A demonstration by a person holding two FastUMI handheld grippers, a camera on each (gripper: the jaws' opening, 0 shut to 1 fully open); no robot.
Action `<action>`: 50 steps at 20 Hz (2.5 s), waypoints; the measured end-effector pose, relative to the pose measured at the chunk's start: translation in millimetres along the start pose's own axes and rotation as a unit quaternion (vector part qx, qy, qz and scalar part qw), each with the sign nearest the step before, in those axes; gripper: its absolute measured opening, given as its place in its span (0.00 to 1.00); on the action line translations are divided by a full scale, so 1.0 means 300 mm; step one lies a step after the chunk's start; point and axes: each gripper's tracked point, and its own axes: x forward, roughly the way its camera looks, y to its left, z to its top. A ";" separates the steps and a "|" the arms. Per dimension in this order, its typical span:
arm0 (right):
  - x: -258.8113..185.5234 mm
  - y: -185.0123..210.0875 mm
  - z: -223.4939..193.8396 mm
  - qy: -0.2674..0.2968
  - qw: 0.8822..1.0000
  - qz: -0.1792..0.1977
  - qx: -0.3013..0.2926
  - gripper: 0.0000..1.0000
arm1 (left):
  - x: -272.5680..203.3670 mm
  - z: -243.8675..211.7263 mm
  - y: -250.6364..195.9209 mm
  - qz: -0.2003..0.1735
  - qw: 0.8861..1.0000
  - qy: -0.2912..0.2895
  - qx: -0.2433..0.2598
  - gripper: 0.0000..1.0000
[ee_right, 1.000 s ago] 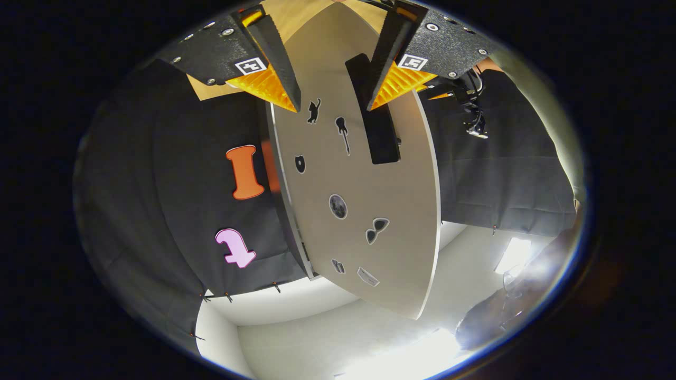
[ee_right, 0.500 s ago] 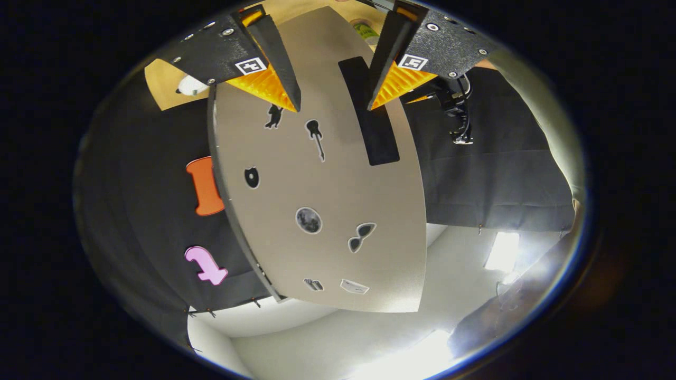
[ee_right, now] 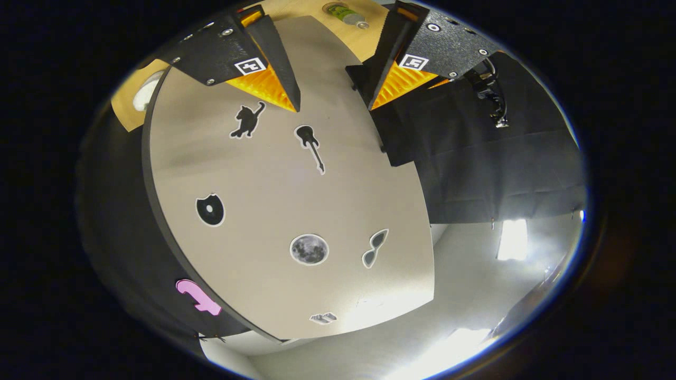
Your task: Open the cabinet door with the right hand, grasp the bottle in the cabinet with the left hand and place it on the coaster, then close the cabinet door with the right hand.
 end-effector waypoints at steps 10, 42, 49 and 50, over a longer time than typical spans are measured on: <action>0.058 0.033 0.002 0.005 0.991 -0.068 -0.112 0.80 | 0.081 -0.004 0.049 0.011 1.000 0.008 0.003 0.94; -0.695 -0.249 0.233 -0.079 0.930 -0.293 -0.208 0.88 | -0.122 0.382 -0.637 -0.179 0.981 -0.064 -0.032 0.94; -0.779 -0.267 0.264 -0.089 0.925 -0.309 -0.204 0.88 | -0.148 0.439 -0.689 -0.185 0.980 -0.075 -0.022 0.95; -0.785 -0.269 0.266 -0.089 0.924 -0.311 -0.203 0.88 | -0.156 0.445 -0.687 -0.185 0.980 -0.076 -0.022 0.96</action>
